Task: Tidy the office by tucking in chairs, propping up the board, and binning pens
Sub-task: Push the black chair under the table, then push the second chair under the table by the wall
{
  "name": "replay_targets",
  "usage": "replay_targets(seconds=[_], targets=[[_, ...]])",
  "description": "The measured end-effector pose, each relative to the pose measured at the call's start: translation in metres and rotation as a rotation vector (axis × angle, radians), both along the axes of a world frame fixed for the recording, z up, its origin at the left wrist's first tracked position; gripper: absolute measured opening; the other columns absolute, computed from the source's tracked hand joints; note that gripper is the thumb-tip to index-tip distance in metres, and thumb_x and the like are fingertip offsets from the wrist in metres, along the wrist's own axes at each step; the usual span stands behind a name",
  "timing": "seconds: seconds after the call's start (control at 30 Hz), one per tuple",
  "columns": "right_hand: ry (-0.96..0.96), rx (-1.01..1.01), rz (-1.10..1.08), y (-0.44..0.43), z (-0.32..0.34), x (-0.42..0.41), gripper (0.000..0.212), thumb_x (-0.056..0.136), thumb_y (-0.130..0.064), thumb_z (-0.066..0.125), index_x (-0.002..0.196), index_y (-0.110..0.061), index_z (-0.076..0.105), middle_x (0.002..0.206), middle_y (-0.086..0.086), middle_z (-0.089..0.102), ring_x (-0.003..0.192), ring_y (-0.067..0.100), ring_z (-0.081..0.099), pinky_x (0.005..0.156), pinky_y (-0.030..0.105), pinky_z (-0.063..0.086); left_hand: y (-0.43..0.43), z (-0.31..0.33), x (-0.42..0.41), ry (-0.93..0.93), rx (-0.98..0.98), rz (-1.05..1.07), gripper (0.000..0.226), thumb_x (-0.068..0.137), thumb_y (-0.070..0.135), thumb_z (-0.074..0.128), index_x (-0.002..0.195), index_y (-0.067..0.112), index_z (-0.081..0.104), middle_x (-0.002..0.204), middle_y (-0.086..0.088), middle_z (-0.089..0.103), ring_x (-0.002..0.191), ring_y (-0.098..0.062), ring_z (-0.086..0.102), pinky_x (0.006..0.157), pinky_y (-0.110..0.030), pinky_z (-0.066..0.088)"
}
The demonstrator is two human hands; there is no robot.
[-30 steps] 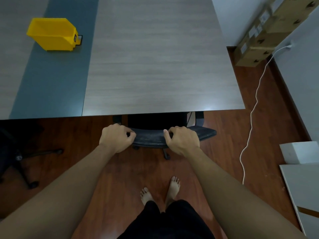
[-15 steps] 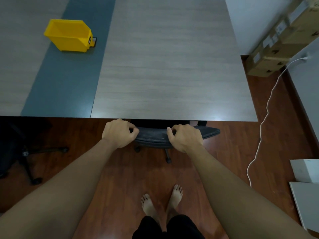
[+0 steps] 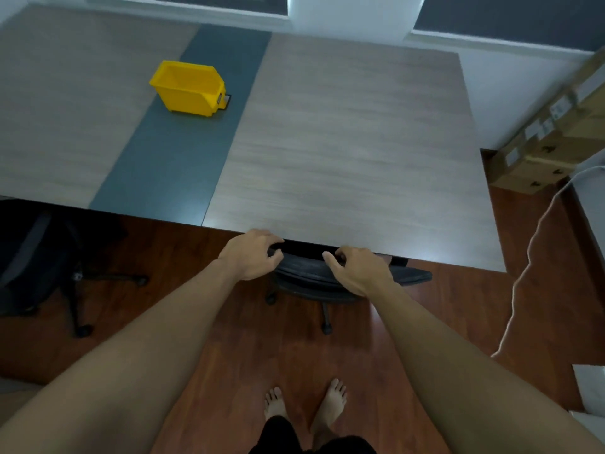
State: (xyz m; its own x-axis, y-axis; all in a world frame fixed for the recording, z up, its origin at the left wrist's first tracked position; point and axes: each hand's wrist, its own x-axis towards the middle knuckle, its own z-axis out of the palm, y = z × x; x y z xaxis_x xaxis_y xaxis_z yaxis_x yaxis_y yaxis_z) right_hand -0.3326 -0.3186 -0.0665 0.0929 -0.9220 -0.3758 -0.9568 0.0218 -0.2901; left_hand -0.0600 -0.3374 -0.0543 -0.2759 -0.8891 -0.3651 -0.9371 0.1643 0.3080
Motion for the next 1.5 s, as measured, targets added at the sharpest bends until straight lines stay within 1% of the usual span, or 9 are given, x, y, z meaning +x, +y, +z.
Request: replay_targets(seconds=[0.07,0.2,0.57,0.67,0.9,1.07,1.23,1.37,1.5], targets=[[-0.048,-0.033,0.055,-0.008,0.014,0.015,0.078,0.1,-0.08,0.03,0.137,-0.021,0.065,0.123,0.007,0.074,0.108,0.031,0.068,0.088,0.043,0.056,0.011,0.014,0.011,0.015,-0.007,0.048,0.06,0.107,0.053,0.043,0.159,0.025,0.054,0.161,-0.001,0.055,0.148,-0.023,0.049,0.117,-0.043,0.047],[-0.151,-0.066,0.211,-0.014,0.042,0.074,0.079,0.101,-0.078,0.031,0.144,-0.019,0.06,0.14,0.006,0.069,0.123,0.03,0.065,0.098,0.045,0.056,0.049,0.043,0.055,0.008,-0.067,0.203,0.062,0.109,0.056,0.042,0.164,0.028,0.045,0.167,0.001,0.048,0.154,-0.023,0.043,0.119,-0.044,0.044],[-0.371,-0.159,0.555,0.035,0.088,0.311,0.073,0.1,-0.078,0.037,0.148,-0.028,0.058,0.147,-0.006,0.064,0.134,0.017,0.06,0.108,0.038,0.05,0.187,0.076,0.243,0.239,-0.284,0.726,0.067,0.102,0.068,0.043,0.16,0.036,0.05,0.164,0.007,0.053,0.154,-0.017,0.046,0.126,-0.048,0.041],[-0.456,-0.147,0.551,0.051,0.095,0.372,0.073,0.098,-0.08,0.04,0.148,-0.03,0.058,0.147,-0.01,0.064,0.135,0.013,0.059,0.109,0.035,0.048,0.215,0.084,0.295,0.337,-0.341,0.826,0.063,0.103,0.065,0.047,0.159,0.037,0.051,0.161,0.009,0.055,0.149,-0.014,0.05,0.123,-0.046,0.044],[-0.594,-0.054,0.536,0.1,0.095,0.538,0.075,0.094,-0.088,0.038,0.15,-0.039,0.053,0.147,-0.018,0.062,0.141,0.01,0.052,0.115,0.039,0.047,0.296,0.093,0.457,0.542,-0.451,1.047,0.049,0.107,0.048,0.059,0.155,0.038,0.057,0.152,0.021,0.061,0.139,-0.002,0.057,0.117,-0.036,0.049],[-0.668,0.01,0.552,0.125,0.095,0.636,0.071,0.096,-0.084,0.044,0.151,-0.039,0.053,0.148,-0.02,0.06,0.143,0.007,0.05,0.112,0.031,0.043,0.346,0.108,0.545,0.605,-0.477,1.173,0.04,0.11,0.035,0.059,0.149,0.04,0.062,0.145,0.027,0.066,0.133,0.004,0.061,0.104,-0.017,0.047],[-0.674,0.06,0.609,0.131,0.089,0.728,0.068,0.098,-0.08,0.047,0.151,-0.037,0.053,0.146,-0.02,0.061,0.141,0.006,0.051,0.107,0.027,0.042,0.367,0.111,0.63,0.597,-0.483,1.245,0.04,0.11,0.034,0.059,0.149,0.039,0.062,0.145,0.026,0.066,0.133,0.003,0.061,0.106,-0.019,0.046],[-0.672,0.093,0.658,0.121,0.081,0.805,0.07,0.096,-0.08,0.048,0.151,-0.037,0.052,0.147,-0.019,0.06,0.141,0.009,0.051,0.109,0.03,0.044,0.362,0.109,0.699,0.568,-0.496,1.267,0.04,0.11,0.037,0.059,0.15,0.039,0.062,0.146,0.026,0.065,0.135,0.002,0.061,0.112,-0.028,0.048],[-0.675,0.101,0.696,0.102,0.073,0.882,0.071,0.097,-0.078,0.05,0.152,-0.035,0.051,0.149,-0.016,0.06,0.143,0.011,0.05,0.114,0.034,0.044,0.343,0.112,0.769,0.525,-0.507,1.283,0.039,0.111,0.037,0.058,0.15,0.038,0.062,0.147,0.024,0.065,0.136,0.001,0.059,0.115,-0.03,0.048]])
